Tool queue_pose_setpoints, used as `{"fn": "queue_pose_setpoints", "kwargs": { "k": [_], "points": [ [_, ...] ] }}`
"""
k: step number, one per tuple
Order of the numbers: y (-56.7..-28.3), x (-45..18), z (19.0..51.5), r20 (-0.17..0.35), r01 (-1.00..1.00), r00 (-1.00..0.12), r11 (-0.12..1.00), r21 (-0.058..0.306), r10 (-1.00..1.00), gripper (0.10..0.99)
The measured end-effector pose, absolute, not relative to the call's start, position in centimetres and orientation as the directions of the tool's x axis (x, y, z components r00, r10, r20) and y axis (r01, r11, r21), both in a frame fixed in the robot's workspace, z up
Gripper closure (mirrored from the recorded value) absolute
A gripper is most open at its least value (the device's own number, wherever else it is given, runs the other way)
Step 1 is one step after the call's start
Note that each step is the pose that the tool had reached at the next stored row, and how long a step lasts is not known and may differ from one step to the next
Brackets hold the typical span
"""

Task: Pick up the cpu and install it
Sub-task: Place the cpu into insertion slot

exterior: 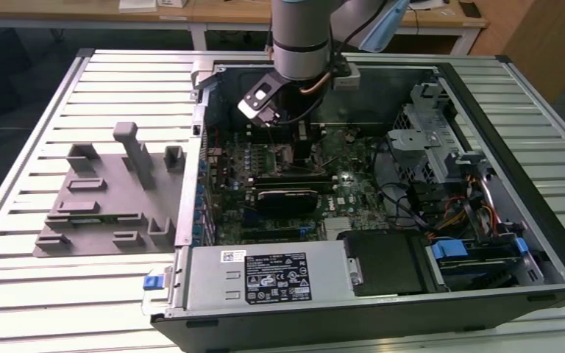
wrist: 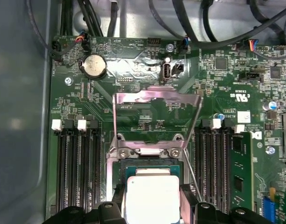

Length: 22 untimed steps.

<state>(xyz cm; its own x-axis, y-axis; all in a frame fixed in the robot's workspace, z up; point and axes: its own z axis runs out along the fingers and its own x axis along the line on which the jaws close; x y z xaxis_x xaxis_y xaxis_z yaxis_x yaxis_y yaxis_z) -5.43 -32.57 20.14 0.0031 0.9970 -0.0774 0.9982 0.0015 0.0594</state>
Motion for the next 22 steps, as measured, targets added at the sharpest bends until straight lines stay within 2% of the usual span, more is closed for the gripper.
{"fn": "queue_pose_setpoints", "kwargs": {
  "k": [22],
  "points": [
    [-32.48,-5.43,19.14,-0.079,0.998,0.002,0.003,0.059,0.997,0.545]
  ]
}}
